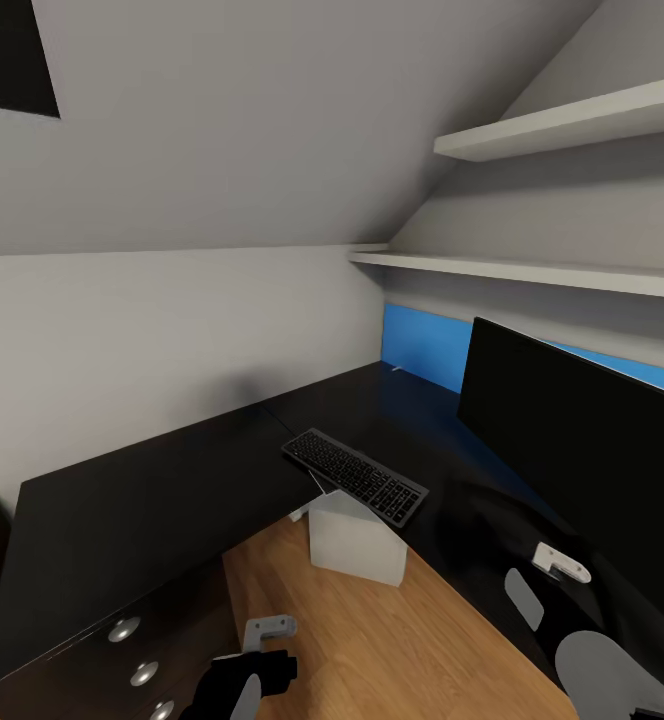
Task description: In the bedroom, organize the workspace by keeping the computer under the desk, ensuring the monitor is on the desk, placing the keyboard on the desk next to the monitor, placing the mouse on the desk next to the keyboard, moving the folder from the swivel chair onto the desk next to the mouse, stacking the notebook on top of the folder with the pen on top of the notebook, and positioning the swivel chair next to the desk.
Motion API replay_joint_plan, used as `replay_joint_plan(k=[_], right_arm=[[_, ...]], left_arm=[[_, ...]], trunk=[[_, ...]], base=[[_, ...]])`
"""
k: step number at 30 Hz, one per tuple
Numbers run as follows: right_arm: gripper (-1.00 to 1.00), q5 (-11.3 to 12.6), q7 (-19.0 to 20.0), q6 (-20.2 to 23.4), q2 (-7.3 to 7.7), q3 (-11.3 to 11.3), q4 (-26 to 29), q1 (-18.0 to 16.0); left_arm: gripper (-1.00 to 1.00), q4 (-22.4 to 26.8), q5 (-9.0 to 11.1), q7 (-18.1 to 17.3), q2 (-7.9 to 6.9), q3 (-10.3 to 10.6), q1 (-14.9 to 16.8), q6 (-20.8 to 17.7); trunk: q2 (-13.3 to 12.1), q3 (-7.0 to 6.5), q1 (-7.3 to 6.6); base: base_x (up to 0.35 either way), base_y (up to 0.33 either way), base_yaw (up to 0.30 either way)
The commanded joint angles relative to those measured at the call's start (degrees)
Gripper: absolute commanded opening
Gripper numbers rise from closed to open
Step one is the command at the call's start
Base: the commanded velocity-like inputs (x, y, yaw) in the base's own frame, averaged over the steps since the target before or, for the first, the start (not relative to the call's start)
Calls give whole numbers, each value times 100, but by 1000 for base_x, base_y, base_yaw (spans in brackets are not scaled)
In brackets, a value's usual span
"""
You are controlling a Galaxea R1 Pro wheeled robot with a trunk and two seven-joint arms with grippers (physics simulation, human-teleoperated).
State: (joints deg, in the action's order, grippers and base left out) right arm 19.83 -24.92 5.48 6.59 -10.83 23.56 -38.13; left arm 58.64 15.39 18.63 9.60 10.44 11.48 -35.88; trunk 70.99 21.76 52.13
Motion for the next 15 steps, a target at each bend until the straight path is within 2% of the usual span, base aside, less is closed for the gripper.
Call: replay_joint_plan(k=[1, 15], right_arm=[[100, 30, -25, 12, 0, 2, 11, -1], [100, 30, -82, -155, 0, -87, 10, -1]], left_arm=[[100, 7, 60, 53, -2, 11, 3, -14], [100, 7, 60, 53, -2, 11, 3, -7]], trunk=[[4, 7, 0], [4, 7, 0]], base=[[0, 0, 0], [0, 0, 0]])
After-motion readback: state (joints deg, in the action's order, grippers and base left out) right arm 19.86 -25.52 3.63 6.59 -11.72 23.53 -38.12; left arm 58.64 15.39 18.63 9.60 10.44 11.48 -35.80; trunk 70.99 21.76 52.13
